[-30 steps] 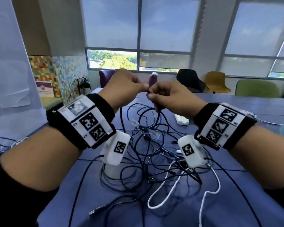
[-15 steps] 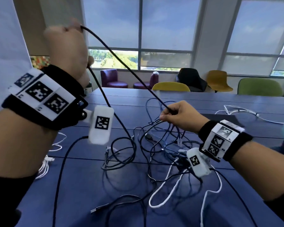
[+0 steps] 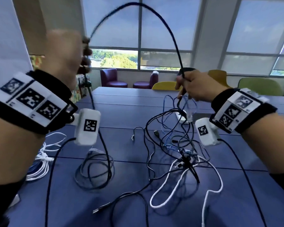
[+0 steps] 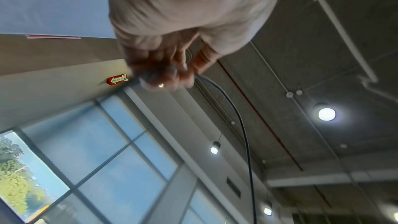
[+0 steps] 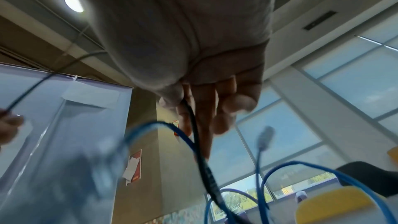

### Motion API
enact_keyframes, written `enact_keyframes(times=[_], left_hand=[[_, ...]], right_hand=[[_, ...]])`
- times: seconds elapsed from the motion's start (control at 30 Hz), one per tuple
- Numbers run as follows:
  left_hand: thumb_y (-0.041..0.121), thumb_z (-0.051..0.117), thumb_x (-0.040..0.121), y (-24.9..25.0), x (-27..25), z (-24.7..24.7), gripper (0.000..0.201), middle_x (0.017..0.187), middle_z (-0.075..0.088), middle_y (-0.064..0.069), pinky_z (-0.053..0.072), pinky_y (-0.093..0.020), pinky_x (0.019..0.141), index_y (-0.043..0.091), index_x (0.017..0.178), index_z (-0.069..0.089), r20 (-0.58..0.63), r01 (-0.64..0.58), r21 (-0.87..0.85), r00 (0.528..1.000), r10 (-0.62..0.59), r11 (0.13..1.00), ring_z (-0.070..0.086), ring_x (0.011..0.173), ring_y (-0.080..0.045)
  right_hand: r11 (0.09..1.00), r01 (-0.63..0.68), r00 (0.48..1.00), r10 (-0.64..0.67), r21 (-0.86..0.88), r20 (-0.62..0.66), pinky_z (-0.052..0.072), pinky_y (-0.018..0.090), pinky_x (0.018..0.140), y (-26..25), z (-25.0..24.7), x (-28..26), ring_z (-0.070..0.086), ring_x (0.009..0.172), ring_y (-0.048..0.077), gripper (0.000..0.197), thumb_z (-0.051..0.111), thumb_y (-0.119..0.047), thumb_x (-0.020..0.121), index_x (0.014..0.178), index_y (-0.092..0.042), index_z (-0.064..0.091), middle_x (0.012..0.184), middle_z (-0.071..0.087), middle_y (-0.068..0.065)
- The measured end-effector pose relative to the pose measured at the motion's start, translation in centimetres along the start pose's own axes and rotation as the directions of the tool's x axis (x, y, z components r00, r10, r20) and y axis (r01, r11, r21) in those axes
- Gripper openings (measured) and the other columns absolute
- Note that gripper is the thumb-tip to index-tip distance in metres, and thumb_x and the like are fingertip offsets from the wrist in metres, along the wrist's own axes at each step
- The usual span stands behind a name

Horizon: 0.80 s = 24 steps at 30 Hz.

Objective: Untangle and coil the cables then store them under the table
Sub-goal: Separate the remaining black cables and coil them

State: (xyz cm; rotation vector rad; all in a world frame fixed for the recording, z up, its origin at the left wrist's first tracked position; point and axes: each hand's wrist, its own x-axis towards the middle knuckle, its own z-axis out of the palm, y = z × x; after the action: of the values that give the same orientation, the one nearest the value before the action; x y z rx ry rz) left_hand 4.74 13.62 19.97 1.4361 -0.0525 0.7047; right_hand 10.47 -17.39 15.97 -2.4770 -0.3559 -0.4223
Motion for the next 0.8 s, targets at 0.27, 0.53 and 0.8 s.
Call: enact_keyframes(times=[0.27, 0.53, 0.8], left_hand=[[0.036, 0.061, 0.079, -2.9, -7.4, 7.1, 0.066, 0.134, 0.039, -0.016, 0.022, -0.016, 0.105, 0.009, 0.135, 0.040, 0.112, -0.523, 0.513, 0.827, 0.550, 0.681, 0.032, 0.122, -0.023], [0.021, 0.071, 0.084, -7.0, -8.5, 11.8, 0.017, 0.077, 0.070, -0.010, 0.056, -0.044, 0.066, 0.007, 0.094, 0.071, 0.434, -0.363, 0.246, 0.870, 0.232, 0.899, 0.063, 0.066, -0.023], [0.017, 0.072, 0.085, -9.4, -8.1, 12.0, 0.007, 0.066, 0.063, -0.011, 0.058, -0.050, 0.066, 0.010, 0.084, 0.072, 0.363, -0.250, 0.132, 0.913, 0.188, 0.959, 0.058, 0.059, -0.023]], right_hand=[[0.990, 0.114, 0.985, -0.124, -0.086, -0.116, 0.037, 0.014, 0.044, -3.4, -1.5, 0.3, 0.051, 0.046, 0.004, 0.041, 0.048, -0.035, 0.102, 0.080, -0.011, 0.074, 0.067, 0.063, 0.000], [0.909, 0.230, 0.971, -0.189, 0.348, -0.149, 0.046, 0.025, 0.041, -5.9, -1.4, -1.0, 0.055, 0.039, 0.020, 0.037, 0.058, -0.025, 0.098, 0.080, 0.005, 0.071, 0.050, 0.056, 0.009], [0.901, 0.255, 0.961, -0.197, 0.350, -0.192, 0.043, 0.022, 0.037, -5.0, -0.9, -1.5, 0.053, 0.039, 0.015, 0.034, 0.056, -0.022, 0.099, 0.083, 0.005, 0.069, 0.061, 0.055, 0.009]])
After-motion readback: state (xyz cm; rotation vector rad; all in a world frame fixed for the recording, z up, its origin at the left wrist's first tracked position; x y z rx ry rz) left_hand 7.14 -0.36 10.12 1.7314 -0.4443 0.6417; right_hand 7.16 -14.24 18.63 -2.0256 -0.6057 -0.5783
